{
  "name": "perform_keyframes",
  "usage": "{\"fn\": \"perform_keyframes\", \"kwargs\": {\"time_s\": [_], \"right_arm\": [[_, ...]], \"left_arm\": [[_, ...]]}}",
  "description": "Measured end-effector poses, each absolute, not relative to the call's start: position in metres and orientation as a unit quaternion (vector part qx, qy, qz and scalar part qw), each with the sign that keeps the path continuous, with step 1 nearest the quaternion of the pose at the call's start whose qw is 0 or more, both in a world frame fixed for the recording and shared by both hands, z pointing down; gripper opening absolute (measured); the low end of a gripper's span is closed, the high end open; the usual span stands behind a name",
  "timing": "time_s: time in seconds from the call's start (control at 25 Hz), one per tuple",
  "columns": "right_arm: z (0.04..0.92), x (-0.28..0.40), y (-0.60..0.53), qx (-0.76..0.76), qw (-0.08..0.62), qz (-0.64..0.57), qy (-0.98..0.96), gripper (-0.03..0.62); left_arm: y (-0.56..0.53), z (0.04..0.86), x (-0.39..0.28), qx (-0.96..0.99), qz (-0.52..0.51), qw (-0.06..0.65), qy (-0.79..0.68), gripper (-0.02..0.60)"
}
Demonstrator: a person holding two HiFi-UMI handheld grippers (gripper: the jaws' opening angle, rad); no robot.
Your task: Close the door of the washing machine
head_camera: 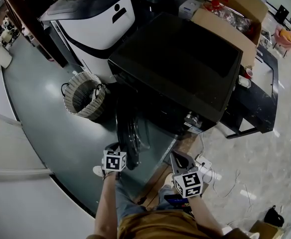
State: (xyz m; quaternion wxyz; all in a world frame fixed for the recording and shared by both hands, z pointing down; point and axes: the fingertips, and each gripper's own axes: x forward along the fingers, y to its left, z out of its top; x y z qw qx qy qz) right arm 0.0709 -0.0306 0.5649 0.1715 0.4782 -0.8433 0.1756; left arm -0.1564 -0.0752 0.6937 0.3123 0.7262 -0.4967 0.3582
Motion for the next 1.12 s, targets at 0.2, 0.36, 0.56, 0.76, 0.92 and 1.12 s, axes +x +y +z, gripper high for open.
{"fn": "perform_keyframes", "kwargs": {"time_s": [0.2,0.36,0.56,0.76,0.92,1.12], "right_arm": [[0.565,0.078,-0.028,0.482,0.171,0.178,-0.84,0.012],[0.563,0.085,-0.029,0.488,0.167,0.177,-0.839,0.012],[0.56,0.092,-0.028,0.492,0.163,0.175,-0.837,0.012],[0.559,0.101,-0.028,0.499,0.158,0.179,-0.833,0.012],[0.558,0.105,-0.028,0.503,0.156,0.179,-0.831,0.012],[0.558,0.112,-0.027,0.506,0.156,0.181,-0.829,0.012]], "left_arm": [[-0.076,0.692,-0.139,0.732,0.354,0.315,-0.49,0.166],[-0.078,0.693,-0.126,0.733,0.358,0.315,-0.485,0.17],[-0.079,0.692,-0.11,0.732,0.359,0.321,-0.481,0.172],[-0.083,0.691,-0.096,0.73,0.347,0.331,-0.487,0.173],[-0.086,0.688,-0.086,0.733,0.338,0.338,-0.485,0.173],[-0.091,0.688,-0.072,0.735,0.332,0.346,-0.48,0.177]]}}
